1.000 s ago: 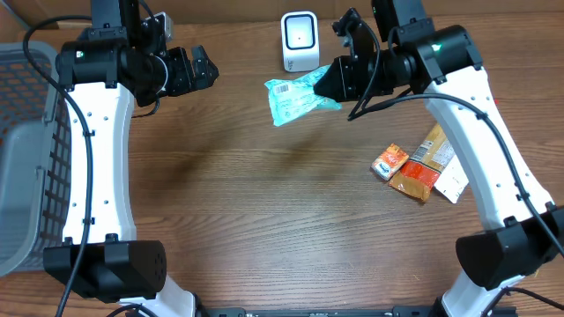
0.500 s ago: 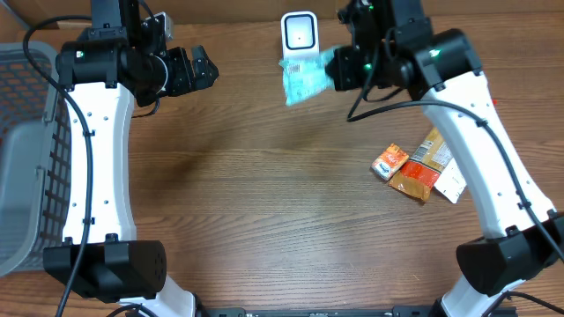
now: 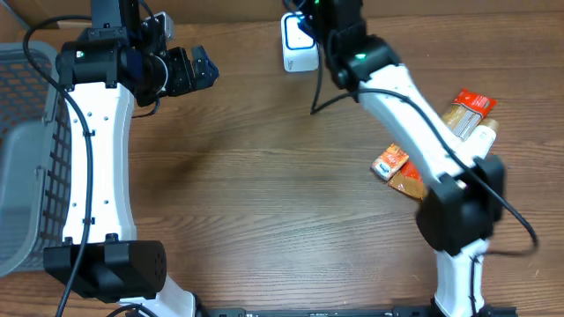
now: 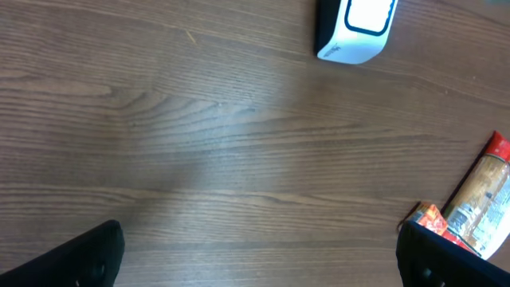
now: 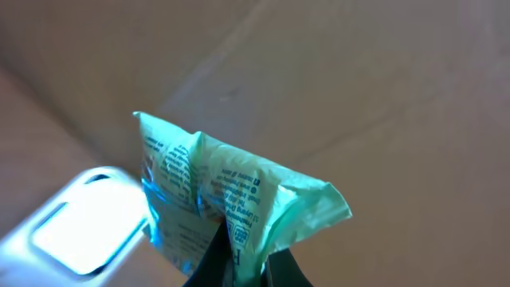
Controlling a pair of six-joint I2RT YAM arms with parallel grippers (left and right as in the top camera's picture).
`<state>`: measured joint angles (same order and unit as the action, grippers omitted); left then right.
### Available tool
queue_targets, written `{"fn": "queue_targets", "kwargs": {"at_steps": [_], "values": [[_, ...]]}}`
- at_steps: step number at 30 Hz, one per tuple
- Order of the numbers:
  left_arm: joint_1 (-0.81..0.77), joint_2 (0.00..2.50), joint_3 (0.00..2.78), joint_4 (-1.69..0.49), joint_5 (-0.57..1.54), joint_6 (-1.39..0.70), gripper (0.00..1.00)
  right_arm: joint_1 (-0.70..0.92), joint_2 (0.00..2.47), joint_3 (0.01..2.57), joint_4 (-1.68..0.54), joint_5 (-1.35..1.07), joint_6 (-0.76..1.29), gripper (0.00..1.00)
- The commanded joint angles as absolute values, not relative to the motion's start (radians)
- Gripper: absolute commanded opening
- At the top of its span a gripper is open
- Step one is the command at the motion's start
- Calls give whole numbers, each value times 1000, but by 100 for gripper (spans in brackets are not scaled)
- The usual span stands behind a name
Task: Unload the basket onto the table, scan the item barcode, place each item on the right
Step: 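Hold the mint-green bag in front of the scanner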
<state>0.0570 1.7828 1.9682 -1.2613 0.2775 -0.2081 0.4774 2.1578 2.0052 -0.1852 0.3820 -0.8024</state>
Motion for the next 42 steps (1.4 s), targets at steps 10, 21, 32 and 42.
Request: {"fn": "queue_targets", "kwargs": {"at_steps": [10, 21, 32, 42], "values": [[58, 1782, 1985, -1260, 285, -217, 100, 477, 2395, 2016, 224, 499, -1344, 4], [58, 1782, 1985, -1260, 285, -217, 100, 477, 2399, 2016, 67, 497, -1343, 4], [58, 1782, 1985, -1260, 285, -217, 100, 487, 2399, 2016, 104, 509, -1344, 4], [58, 1782, 1985, -1260, 285, -217, 100, 510, 2365, 2016, 86, 542, -1314, 4]]}}
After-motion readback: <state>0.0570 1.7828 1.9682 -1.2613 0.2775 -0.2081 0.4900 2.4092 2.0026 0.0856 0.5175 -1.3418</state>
